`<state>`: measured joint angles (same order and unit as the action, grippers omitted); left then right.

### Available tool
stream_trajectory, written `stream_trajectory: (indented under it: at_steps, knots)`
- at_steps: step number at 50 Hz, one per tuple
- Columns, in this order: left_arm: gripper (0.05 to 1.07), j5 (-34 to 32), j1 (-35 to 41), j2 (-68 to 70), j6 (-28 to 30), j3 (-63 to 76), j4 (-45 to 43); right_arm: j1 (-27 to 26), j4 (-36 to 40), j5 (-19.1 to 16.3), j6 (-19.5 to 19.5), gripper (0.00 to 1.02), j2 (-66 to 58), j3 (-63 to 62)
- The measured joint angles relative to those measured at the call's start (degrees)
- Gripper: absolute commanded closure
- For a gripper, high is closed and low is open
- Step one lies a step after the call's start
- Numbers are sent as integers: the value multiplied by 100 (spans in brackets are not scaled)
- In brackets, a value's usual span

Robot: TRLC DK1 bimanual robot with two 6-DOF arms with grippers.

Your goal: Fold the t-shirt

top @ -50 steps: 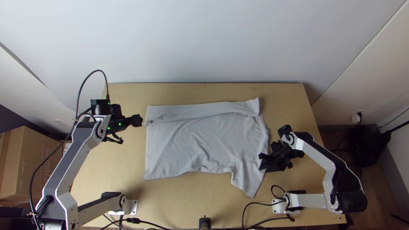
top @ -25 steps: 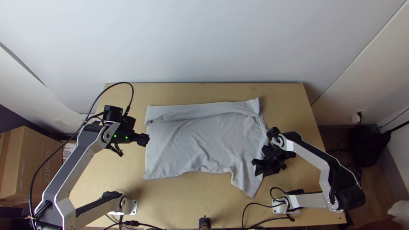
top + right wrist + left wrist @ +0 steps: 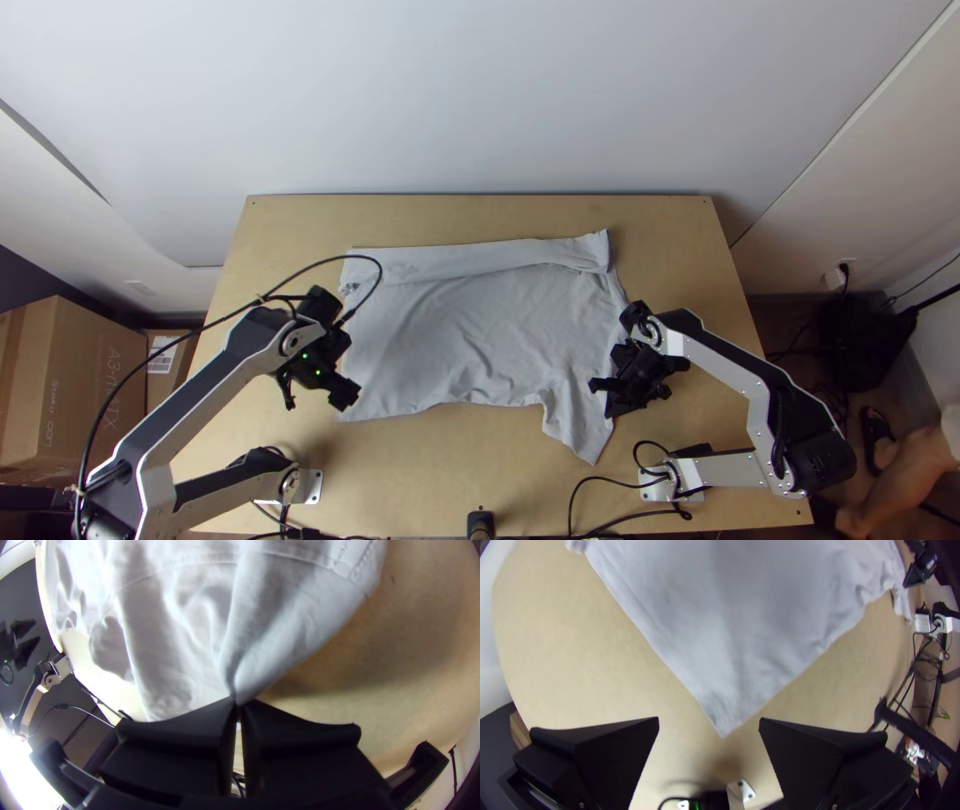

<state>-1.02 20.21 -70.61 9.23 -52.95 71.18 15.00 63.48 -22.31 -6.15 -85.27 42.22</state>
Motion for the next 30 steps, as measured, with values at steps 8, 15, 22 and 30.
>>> stream_trajectory:
  at_steps: [8,15,22,30]
  knots:
    - [11,271,105,-310,-282,332,129,0,203,0,2,100,0,369]
    - [23,321,173,-601,-461,492,94,44,284,0,0,100,0,608]
    - [34,286,273,-780,-496,702,-216,114,330,0,0,100,0,750]
    - [35,118,444,-929,-562,745,-437,111,348,0,0,100,0,809]
